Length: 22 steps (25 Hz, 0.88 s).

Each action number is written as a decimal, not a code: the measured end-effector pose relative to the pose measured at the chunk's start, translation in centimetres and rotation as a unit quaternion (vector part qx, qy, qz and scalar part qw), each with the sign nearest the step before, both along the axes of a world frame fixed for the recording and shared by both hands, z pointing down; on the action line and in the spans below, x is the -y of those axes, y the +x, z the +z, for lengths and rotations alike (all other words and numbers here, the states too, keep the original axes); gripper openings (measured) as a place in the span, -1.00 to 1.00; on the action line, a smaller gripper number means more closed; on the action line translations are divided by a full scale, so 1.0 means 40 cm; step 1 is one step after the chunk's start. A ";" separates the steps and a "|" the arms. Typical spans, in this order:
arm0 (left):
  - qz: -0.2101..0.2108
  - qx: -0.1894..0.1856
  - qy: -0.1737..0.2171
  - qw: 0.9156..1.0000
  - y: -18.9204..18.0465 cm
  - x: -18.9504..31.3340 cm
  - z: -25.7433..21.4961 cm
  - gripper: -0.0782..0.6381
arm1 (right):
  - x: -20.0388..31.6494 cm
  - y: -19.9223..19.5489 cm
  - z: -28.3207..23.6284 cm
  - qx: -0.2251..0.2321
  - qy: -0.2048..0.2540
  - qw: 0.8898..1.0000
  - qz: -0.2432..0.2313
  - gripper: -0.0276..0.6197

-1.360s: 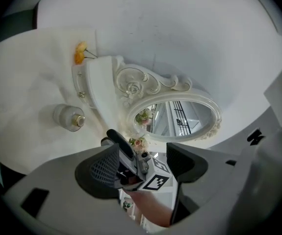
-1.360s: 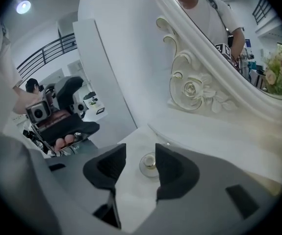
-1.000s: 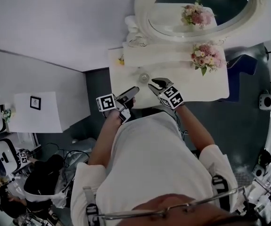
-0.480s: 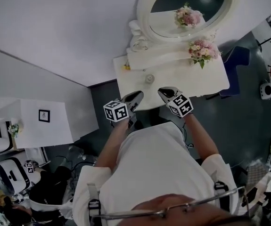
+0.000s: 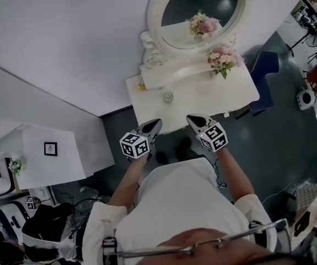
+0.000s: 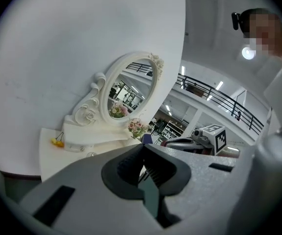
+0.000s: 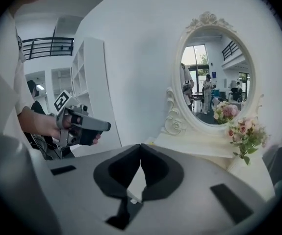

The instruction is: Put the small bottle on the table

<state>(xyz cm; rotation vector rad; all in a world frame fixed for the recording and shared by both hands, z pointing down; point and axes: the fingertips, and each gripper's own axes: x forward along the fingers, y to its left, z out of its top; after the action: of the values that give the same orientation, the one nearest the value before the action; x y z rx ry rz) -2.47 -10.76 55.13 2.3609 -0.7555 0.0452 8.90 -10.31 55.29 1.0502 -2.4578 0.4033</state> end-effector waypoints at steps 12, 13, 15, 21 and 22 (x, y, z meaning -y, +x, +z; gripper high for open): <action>-0.063 0.009 0.068 0.996 0.039 -0.056 -0.117 -0.77 | -0.041 0.042 -0.081 0.001 0.057 0.996 -0.062 -0.90; -0.068 0.009 0.072 0.995 0.045 -0.057 -0.121 -0.77 | -0.042 0.048 -0.080 0.000 0.058 0.996 -0.069 -0.90; -0.075 0.013 0.081 0.994 0.049 -0.053 -0.131 -0.77 | -0.033 0.050 -0.083 0.007 0.056 0.996 -0.073 -0.90; -0.085 0.017 0.088 0.992 0.058 -0.050 -0.146 -0.77 | -0.021 0.033 -0.116 0.024 0.065 0.994 -0.088 -0.90; -0.085 0.019 0.089 0.992 0.060 -0.052 -0.145 -0.77 | -0.022 0.033 -0.116 0.025 0.066 0.994 -0.089 -0.90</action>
<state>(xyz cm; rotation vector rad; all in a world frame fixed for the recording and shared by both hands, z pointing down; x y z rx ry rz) -0.09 -8.67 49.35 2.4589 -1.0131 -0.0529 10.21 -9.42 50.63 0.8705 -2.6263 0.2149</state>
